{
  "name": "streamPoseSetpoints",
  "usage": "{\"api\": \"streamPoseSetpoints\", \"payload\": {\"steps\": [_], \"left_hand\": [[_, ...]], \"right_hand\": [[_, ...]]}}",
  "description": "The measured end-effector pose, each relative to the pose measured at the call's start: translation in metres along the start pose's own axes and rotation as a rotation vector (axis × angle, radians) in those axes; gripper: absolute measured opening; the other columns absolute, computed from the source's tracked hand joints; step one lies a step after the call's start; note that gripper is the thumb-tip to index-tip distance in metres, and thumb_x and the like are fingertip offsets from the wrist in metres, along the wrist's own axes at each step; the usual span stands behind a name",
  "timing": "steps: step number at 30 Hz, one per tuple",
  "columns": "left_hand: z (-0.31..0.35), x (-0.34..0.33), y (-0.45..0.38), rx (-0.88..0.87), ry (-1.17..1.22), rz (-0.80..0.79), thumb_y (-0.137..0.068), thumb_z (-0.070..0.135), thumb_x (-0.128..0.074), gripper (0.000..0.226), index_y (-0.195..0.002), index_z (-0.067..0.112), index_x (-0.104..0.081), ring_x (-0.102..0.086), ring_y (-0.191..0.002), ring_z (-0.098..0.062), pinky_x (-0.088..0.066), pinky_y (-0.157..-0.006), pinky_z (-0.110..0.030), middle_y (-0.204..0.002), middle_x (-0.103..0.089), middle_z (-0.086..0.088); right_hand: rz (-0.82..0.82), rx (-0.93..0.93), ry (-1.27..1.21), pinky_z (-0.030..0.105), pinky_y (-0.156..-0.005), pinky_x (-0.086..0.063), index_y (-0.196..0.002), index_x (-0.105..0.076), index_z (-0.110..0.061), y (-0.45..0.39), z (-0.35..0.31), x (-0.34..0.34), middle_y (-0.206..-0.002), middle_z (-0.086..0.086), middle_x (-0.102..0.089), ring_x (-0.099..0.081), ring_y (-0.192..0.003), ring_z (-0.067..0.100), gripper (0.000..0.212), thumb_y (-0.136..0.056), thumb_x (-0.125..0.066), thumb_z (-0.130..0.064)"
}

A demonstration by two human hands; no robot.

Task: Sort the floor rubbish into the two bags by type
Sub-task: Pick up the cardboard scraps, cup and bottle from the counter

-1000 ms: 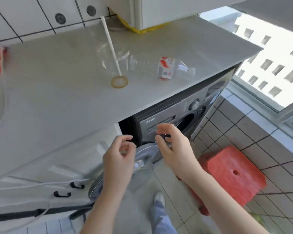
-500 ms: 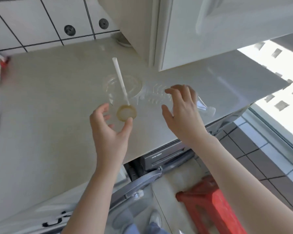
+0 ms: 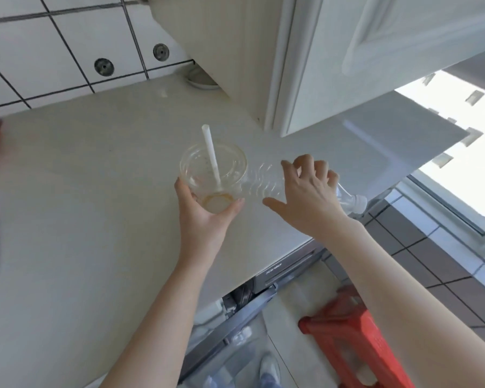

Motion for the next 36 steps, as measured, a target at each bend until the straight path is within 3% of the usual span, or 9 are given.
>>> {"api": "streamPoseSetpoints", "payload": {"steps": [5,9,13,16,19,23,26,31,36], "left_hand": [[-0.011,0.001,-0.002,0.04,0.027,-0.008,-0.043,0.061,-0.087,0.1,-0.127,0.049,-0.034,-0.06,-0.112,-0.031,-0.048,-0.096,-0.052,-0.123,-0.058,-0.004],[-0.009,0.01,0.009,0.01,0.007,-0.007,-0.048,0.054,-0.089,0.094,-0.126,0.045,-0.038,-0.059,-0.115,-0.024,-0.047,-0.098,-0.049,-0.124,-0.057,0.0],[-0.002,0.019,0.024,-0.03,0.047,-0.07,-0.051,0.046,-0.089,0.091,-0.128,0.035,-0.041,-0.058,-0.116,-0.027,-0.045,-0.101,-0.051,-0.124,-0.056,-0.002],[0.007,0.02,0.038,-0.052,0.059,-0.147,-0.053,0.041,-0.089,0.093,-0.131,0.03,-0.04,-0.057,-0.116,-0.031,-0.045,-0.099,-0.055,-0.123,-0.054,-0.003],[0.016,0.015,0.054,-0.093,0.048,-0.223,-0.056,0.034,-0.087,0.087,-0.13,0.027,-0.042,-0.056,-0.118,-0.025,-0.044,-0.102,-0.051,-0.124,-0.055,-0.002],[0.028,-0.007,0.083,-0.127,0.044,-0.347,-0.057,0.032,-0.086,0.086,-0.131,0.03,-0.041,-0.055,-0.12,-0.018,-0.043,-0.104,-0.045,-0.126,-0.055,0.002],[0.027,-0.033,0.107,-0.119,0.062,-0.473,-0.057,0.03,-0.09,0.092,-0.133,0.022,-0.04,-0.057,-0.119,-0.027,-0.045,-0.101,-0.049,-0.124,-0.056,-0.006],[0.035,-0.083,0.17,-0.167,-0.01,-0.661,-0.06,0.02,-0.089,0.085,-0.132,0.018,-0.043,-0.059,-0.113,-0.012,-0.049,-0.099,-0.034,-0.121,-0.06,0.0],[0.012,-0.15,0.252,-0.094,-0.018,-0.862,-0.056,0.035,-0.088,0.09,-0.133,0.029,-0.042,-0.058,-0.117,-0.022,-0.046,-0.1,-0.049,-0.126,-0.06,0.002]], "right_hand": [[-0.045,-0.028,-0.021,0.049,-0.1,-0.028,-0.134,-0.037,-0.019,0.009,0.0,-0.001,-0.129,0.008,-0.044,-0.039,-0.121,0.032,0.07,-0.081,-0.058,-0.059],[-0.06,-0.091,-0.078,0.068,-0.107,-0.009,-0.134,-0.036,-0.023,0.025,0.002,-0.002,-0.128,0.005,-0.049,-0.043,-0.125,0.031,0.065,-0.082,-0.061,-0.054],[-0.032,-0.15,-0.121,0.068,-0.108,-0.006,-0.137,-0.034,-0.027,0.049,0.004,0.002,-0.13,0.001,-0.049,-0.043,-0.126,0.029,0.068,-0.081,-0.06,-0.057],[0.004,-0.209,-0.175,0.066,-0.11,-0.008,-0.139,-0.031,-0.03,0.073,0.007,0.005,-0.133,-0.001,-0.048,-0.043,-0.128,0.027,0.071,-0.081,-0.058,-0.06],[0.042,-0.267,-0.265,0.061,-0.113,-0.011,-0.139,-0.031,-0.032,0.101,0.014,0.005,-0.133,-0.002,-0.049,-0.043,-0.127,0.026,0.072,-0.08,-0.059,-0.061],[0.085,-0.337,-0.376,0.048,-0.11,-0.028,-0.14,-0.032,-0.029,0.145,0.033,0.001,-0.136,-0.003,-0.049,-0.044,-0.125,0.023,0.075,-0.079,-0.06,-0.061],[0.109,-0.404,-0.467,0.039,-0.103,-0.038,-0.139,-0.033,-0.029,0.184,0.057,-0.006,-0.137,-0.003,-0.049,-0.043,-0.125,0.022,0.074,-0.078,-0.062,-0.06],[0.143,-0.568,-0.533,0.032,-0.1,-0.037,-0.139,-0.035,-0.028,0.264,0.106,-0.018,-0.135,-0.005,-0.049,-0.044,-0.124,0.019,0.072,-0.079,-0.063,-0.058],[0.148,-0.783,-0.614,0.025,-0.094,-0.035,-0.137,-0.036,-0.028,0.366,0.166,-0.039,-0.133,-0.007,-0.049,-0.044,-0.125,0.015,0.071,-0.079,-0.064,-0.057]]}}
Point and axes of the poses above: each hand's wrist, its own y-axis away from the middle knuckle, its own x-axis out of the back of the hand, z = x × y, the point moved 9 cm from there along -y, towards the middle knuckle
